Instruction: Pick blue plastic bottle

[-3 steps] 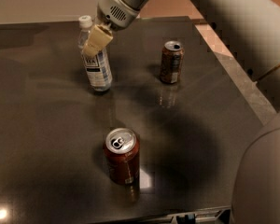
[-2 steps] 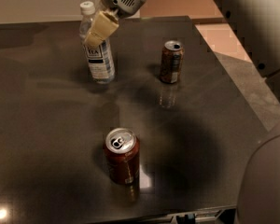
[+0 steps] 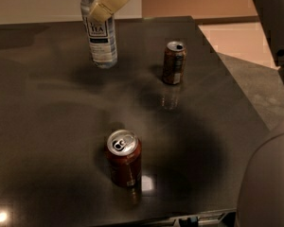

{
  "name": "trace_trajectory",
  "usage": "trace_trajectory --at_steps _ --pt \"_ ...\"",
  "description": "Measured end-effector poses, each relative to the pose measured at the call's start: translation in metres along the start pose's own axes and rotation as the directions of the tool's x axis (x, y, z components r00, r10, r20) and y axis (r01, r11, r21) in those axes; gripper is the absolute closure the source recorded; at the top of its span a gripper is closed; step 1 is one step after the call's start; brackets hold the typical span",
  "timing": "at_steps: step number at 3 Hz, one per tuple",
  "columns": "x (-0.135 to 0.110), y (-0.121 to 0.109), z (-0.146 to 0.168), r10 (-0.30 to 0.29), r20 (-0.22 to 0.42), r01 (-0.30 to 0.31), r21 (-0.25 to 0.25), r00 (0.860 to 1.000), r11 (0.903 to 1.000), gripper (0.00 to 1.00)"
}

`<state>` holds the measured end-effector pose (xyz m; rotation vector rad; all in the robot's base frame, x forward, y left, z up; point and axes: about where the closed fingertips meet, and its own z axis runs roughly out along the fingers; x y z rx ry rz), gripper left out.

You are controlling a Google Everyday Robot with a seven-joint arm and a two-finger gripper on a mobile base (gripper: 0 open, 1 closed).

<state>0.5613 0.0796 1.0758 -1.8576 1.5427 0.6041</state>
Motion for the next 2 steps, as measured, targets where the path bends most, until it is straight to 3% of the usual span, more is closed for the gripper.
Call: trace_trajectory --at_steps 1,2 --pt "-0.0101 0.0028 -0.0161 -0.027 0.038 0.028 -0.018 0.999 0.9995 1.00" --pt "-0.0152 -0.0013 -0.0163 -0.031 0.052 0.031 -0.003 0.998 0.9995 1.00"
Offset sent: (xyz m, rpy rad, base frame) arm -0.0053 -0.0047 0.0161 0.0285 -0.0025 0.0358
